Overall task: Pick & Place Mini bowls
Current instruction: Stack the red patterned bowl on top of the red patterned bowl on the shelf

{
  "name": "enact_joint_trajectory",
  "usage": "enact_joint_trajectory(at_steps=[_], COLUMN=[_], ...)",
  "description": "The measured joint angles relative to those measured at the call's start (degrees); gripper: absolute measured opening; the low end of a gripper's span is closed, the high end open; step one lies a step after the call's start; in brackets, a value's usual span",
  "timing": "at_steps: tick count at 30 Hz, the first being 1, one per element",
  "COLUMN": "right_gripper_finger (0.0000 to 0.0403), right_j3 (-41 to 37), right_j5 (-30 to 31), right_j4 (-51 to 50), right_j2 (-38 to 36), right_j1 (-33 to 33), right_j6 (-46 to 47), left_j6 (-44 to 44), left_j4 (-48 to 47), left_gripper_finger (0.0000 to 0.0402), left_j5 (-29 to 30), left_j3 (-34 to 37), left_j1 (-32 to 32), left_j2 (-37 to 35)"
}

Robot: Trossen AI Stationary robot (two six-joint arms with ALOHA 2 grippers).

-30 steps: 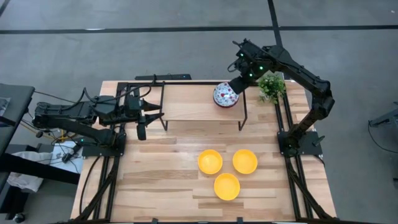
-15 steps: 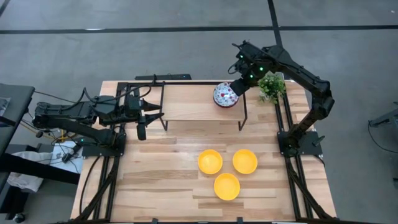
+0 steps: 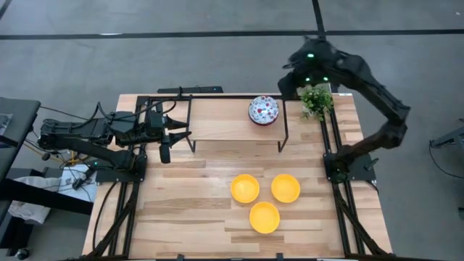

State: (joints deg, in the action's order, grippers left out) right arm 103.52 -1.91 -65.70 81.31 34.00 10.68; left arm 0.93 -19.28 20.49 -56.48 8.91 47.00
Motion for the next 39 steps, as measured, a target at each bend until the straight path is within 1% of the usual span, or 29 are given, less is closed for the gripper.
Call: enact_joint_trajectory(at_steps=[2,4,8,13,15,18,20,22,26,29,39], right_gripper_finger=[0.0,0.0,0.0,0.0,0.0,0.0,0.0,0.0,0.0,0.0,0.0], right_j3=[-2.25,-7.16,-21.79,-40.37,-45.7,-51.63,-54.26,-56.07,-57.24,-57.33,-57.33], right_j5=[6.5,12.27,21.82,33.79,37.76,40.66,42.3,45.54,54.03,58.0,62.8], right_j4=[6.47,14.17,29.33,50.27,58.18,65.99,67.36,67.94,68.33,68.42,68.32], right_j2=[-3.01,-5.8,-10.39,-16.28,-18.46,-20.75,-21.11,-21.12,-19.8,-18.28,-13.44], right_j1=[-2.37,-5.48,-11.09,-15.99,-17.34,-18.25,-18.56,-19.02,-18.97,-18.01,-13.61], right_j6=[0.03,0.27,2.27,5.37,5.8,5.58,4.93,3.87,3.83,3.75,3.74], left_j6=[0.0,0.0,0.0,0.0,0.0,-0.02,-0.02,-0.02,-0.02,-0.02,-0.03], left_j4=[0.01,0.04,0.25,0.24,0.25,0.25,0.25,0.25,0.29,0.3,0.3], left_gripper_finger=[0.0121,0.0121,0.0121,0.0121,0.0121,0.0121,0.0121,0.0121,0.0121,0.0121,0.0121], left_j5=[0.01,0.0,0.02,0.02,0.02,0.02,0.02,0.02,0.02,0.02,0.02], left_j3=[0.0,0.01,0.01,0.01,0.01,0.01,0.01,0.0,0.01,0.0,0.01], left_j1=[0.0,0.0,0.0,0.0,-0.02,-0.02,-0.02,-0.01,-0.02,-0.02,-0.02], left_j2=[0.0,0.0,0.0,0.0,0.0,0.0,0.0,-0.01,0.0,0.0,0.0])
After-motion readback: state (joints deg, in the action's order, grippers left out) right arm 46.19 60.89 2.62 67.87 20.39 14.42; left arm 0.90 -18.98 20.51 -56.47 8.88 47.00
